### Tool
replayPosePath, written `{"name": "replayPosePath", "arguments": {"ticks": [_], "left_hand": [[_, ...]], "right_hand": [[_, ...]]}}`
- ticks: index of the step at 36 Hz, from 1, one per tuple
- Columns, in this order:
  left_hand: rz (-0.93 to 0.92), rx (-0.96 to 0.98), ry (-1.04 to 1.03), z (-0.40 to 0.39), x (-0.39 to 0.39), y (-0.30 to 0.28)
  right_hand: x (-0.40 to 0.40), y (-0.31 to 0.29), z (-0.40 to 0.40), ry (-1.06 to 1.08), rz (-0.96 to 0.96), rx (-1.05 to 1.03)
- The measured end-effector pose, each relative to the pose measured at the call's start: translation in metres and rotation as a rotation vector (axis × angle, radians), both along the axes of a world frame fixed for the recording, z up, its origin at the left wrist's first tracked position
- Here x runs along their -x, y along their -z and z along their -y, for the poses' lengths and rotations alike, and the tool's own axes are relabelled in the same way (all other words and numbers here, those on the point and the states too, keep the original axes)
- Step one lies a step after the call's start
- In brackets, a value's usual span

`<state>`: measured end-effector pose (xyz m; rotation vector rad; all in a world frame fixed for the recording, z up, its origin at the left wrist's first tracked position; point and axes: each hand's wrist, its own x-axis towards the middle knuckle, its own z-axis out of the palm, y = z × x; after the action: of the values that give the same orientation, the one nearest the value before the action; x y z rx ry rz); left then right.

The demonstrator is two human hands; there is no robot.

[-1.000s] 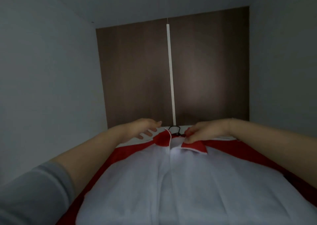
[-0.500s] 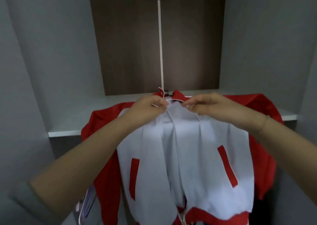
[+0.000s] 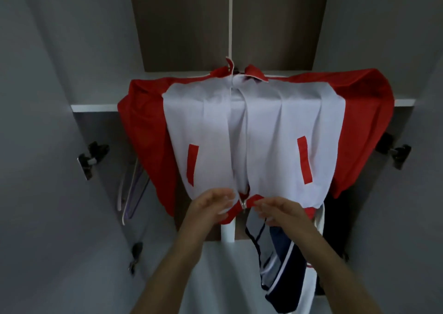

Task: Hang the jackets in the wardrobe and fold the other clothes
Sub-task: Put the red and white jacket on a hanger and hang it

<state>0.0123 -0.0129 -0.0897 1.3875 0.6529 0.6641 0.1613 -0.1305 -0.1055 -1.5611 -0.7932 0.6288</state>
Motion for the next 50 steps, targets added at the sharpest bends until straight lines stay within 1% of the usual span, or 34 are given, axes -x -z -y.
{"name": "replayPosePath", "arguments": {"ticks": [4, 7, 9, 11, 14, 16, 19, 21, 25, 29, 32, 35, 37, 39, 41, 42, 44, 46, 48, 50], "left_hand": [[-0.035, 0.185, -0.006, 0.010, -0.006, 0.050], [-0.045, 0.330, -0.047, 0.013, -0.011, 0.083], [-0.051, 0.431, -0.099, 0.012, -0.014, 0.103], [-0.057, 0.517, -0.120, 0.010, -0.018, 0.123], [-0.082, 0.585, -0.053, 0.007, -0.028, 0.142], [-0.049, 0.608, 0.019, 0.005, -0.037, 0.144], [0.009, 0.577, 0.055, 0.003, -0.053, 0.147], [0.029, 0.517, 0.044, 0.004, -0.060, 0.147], [-0.009, 0.372, -0.047, 0.008, -0.063, 0.144], [-0.039, 0.271, -0.080, 0.013, -0.061, 0.146], [-0.034, 0.267, -0.095, 0.019, -0.055, 0.151], [-0.006, 0.289, -0.036, 0.030, -0.051, 0.152], [-0.003, 0.276, -0.012, 0.037, -0.049, 0.148], [-0.018, 0.270, -0.044, 0.042, -0.050, 0.144], [-0.032, 0.244, -0.092, 0.046, -0.050, 0.140], [-0.036, 0.222, -0.110, 0.047, -0.049, 0.138], [-0.041, 0.151, -0.124, 0.049, -0.044, 0.136], [-0.040, 0.079, -0.126, 0.053, -0.038, 0.138], [-0.045, 0.056, -0.128, 0.058, -0.032, 0.138], [-0.056, 0.075, -0.118, 0.062, -0.027, 0.139]], "right_hand": [[0.003, 0.037, -0.009, 0.042, 0.018, 0.069], [0.000, 0.057, -0.015, 0.083, 0.110, 0.117], [-0.003, 0.069, -0.019, 0.112, 0.183, 0.199], [-0.005, 0.082, -0.023, 0.120, 0.206, 0.241], [-0.007, 0.098, -0.028, 0.119, 0.204, 0.264], [-0.008, 0.105, -0.033, 0.102, 0.158, 0.264], [-0.012, 0.112, -0.042, 0.078, 0.082, 0.246], [-0.014, 0.114, -0.046, 0.054, 0.067, 0.241], [-0.016, 0.112, -0.047, 0.064, 0.104, 0.197], [-0.020, 0.110, -0.035, 0.061, 0.186, 0.169], [-0.018, 0.106, -0.026, 0.042, 0.116, 0.162], [-0.010, 0.099, -0.019, 0.021, 0.018, 0.147], [-0.004, 0.093, -0.013, -0.007, 0.004, 0.151], [0.001, 0.087, -0.007, -0.022, -0.015, 0.162], [0.004, 0.081, -0.001, -0.006, -0.077, 0.175], [0.006, 0.077, 0.000, 0.008, -0.138, 0.184], [0.008, 0.069, 0.004, 0.027, -0.355, 0.190], [0.009, 0.058, 0.008, 0.001, -0.554, 0.149], [0.006, 0.042, 0.010, -0.030, -0.605, 0.088], [0.001, 0.020, 0.010, -0.051, -0.596, 0.034]]}}
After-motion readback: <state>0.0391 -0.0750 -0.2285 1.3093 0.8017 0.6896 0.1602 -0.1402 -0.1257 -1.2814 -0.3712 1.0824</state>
